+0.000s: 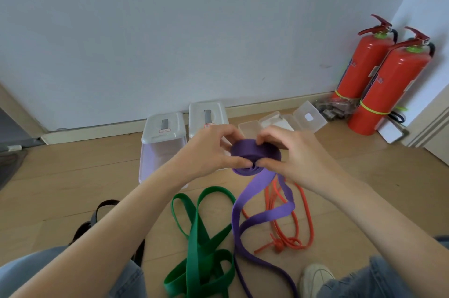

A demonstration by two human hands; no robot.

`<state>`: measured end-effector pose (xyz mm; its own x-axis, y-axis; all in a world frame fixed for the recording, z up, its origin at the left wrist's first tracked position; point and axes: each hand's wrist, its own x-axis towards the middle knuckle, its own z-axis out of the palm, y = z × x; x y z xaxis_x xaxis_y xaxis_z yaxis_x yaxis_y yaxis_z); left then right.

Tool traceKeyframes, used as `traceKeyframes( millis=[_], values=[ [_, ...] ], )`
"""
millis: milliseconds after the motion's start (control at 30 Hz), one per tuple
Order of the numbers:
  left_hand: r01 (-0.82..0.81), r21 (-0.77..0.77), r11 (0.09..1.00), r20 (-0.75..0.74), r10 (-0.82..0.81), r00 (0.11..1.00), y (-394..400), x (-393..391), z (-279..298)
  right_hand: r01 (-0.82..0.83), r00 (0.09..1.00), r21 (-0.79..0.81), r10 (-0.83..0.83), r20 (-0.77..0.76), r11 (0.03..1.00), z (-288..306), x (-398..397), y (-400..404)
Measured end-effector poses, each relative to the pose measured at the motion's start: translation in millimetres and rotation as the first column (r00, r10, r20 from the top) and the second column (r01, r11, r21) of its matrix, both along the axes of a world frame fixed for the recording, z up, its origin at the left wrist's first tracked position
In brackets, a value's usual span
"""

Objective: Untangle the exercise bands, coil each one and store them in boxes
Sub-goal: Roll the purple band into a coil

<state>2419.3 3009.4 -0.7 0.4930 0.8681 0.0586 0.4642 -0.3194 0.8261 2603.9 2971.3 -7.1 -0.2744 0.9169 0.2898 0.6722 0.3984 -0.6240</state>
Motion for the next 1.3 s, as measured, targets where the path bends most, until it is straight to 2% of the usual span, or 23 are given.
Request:
traceKeyframes(
  millis=[33,100,167,233,267,333,533,600,700,867,933,1033,1200,1233,1300],
  values=[
    [-0.020,-0.031,0.999,0.037,0.021,0.999,-0.8,-0.7,-0.3,-0.005,0.997,-0.041,0.002,-0.081,0.999,1.5,0.2,0.9],
    [-0.033,-0.171,0.985,0.219,0.070,0.973,-1.0,-4.2,1.9,-0.034,0.925,-0.147,-0.025,-0.379,0.989,6.8,1.6,2.6],
    [-0.019,-0.276,0.961,0.407,0.135,0.904,0.2,-6.9,6.0,-0.076,0.745,-0.218,-0.090,-0.662,0.973,8.1,1.5,2.5],
    [0.001,-0.356,0.935,0.565,0.214,0.797,3.2,-8.8,9.4,-0.094,0.597,-0.264,-0.158,-0.787,0.960,3.7,-5.2,-0.1],
    [0.025,-0.392,0.920,0.627,0.247,0.738,3.9,-8.9,10.5,-0.090,0.576,-0.267,-0.168,-0.800,0.959,1.5,-9.7,-1.8],
    [0.065,-0.432,0.900,0.695,0.285,0.660,2.5,-6.4,9.7,-0.067,0.601,-0.272,-0.178,-0.779,0.960,-0.3,-18.8,-4.0],
    [0.124,-0.471,0.873,0.714,0.296,0.634,-1.3,0.4,-0.7,0.011,0.615,-0.258,-0.210,-0.760,0.966,-4.0,-20.5,-5.4],
    [0.116,-0.473,0.873,0.666,0.269,0.695,-0.3,-1.8,0.4,0.025,0.621,-0.253,-0.213,-0.754,0.967,-4.3,-16.4,-3.6],
    [0.001,-0.323,0.946,0.437,0.148,0.887,3.7,-7.8,7.1,0.049,0.689,-0.163,-0.152,-0.709,0.985,3.2,-6.5,0.0],
    [0.098,-0.246,0.964,0.328,-0.012,0.945,0.2,-5.9,9.8,-0.022,0.881,-0.064,-0.011,-0.473,0.998,8.3,-4.8,0.1],
    [0.087,-0.252,0.964,0.295,-0.009,0.956,-3.3,-2.4,5.2,-0.044,0.907,-0.057,0.015,-0.421,0.997,6.5,-8.8,-1.1],
    [0.080,-0.305,0.949,0.378,0.044,0.925,-2.9,-2.5,3.0,-0.023,0.870,-0.100,-0.029,-0.491,0.995,8.6,-8.4,-0.7],
    [0.096,-0.434,0.896,0.610,0.214,0.763,1.3,-5.1,2.5,0.005,0.661,-0.206,-0.158,-0.734,0.979,8.3,-8.1,0.1],
    [0.116,-0.460,0.880,0.634,0.234,0.737,0.2,-3.8,1.5,0.009,0.657,-0.208,-0.163,-0.736,0.978,7.1,-10.3,-0.1],
    [0.119,-0.474,0.872,0.630,0.242,0.738,-1.1,-1.9,-0.6,0.030,0.688,-0.213,-0.175,-0.704,0.977,4.1,-13.2,-0.3]
  ],
)
